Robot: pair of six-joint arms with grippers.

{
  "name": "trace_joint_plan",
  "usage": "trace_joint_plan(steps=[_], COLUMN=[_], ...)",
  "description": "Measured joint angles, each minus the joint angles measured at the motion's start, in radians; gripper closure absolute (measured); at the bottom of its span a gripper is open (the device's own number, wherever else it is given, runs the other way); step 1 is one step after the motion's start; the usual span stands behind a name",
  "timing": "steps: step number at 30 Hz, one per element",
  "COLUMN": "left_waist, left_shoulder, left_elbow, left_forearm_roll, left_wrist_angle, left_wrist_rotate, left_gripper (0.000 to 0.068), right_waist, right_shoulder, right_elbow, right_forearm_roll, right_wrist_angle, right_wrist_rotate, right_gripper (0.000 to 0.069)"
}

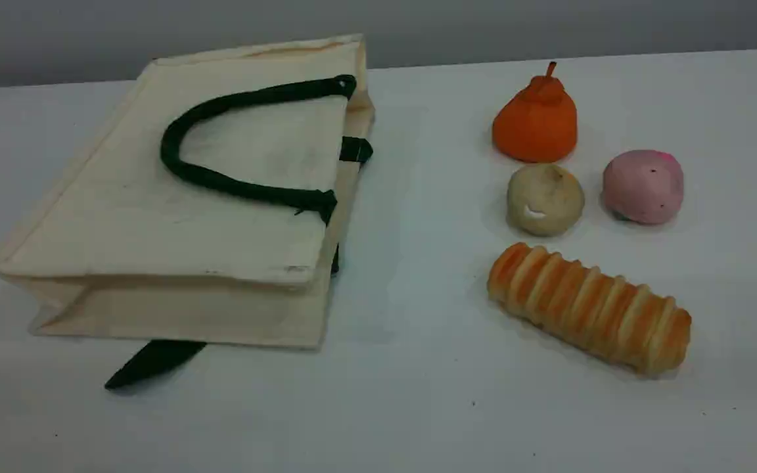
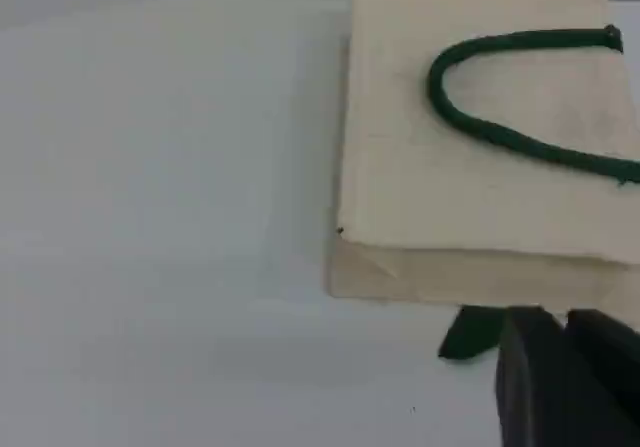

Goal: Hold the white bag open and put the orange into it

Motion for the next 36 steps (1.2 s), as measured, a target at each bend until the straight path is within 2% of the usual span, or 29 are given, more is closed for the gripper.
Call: trace_joint_plan(steps=[30, 36], left_waist=[0.0, -0.049], left_shoulder=[0.0, 0.0], left_elbow=[0.0, 0.0], left_forearm_roll=[0.0, -0.019], left_wrist_angle=[0.0, -0.002], left_wrist_rotate=[0.0, 0.0], left_gripper=[0.061, 0.061], right_waist=[0.0, 0.0], right_shoulder=[0.0, 0.0], right_elbow=[0.0, 0.0], right_forearm_roll=[0.0, 0.0], right_wrist_angle=[0.0, 0.0], right_wrist_rotate=[0.0, 0.0], right_gripper=[0.0542, 0.0542])
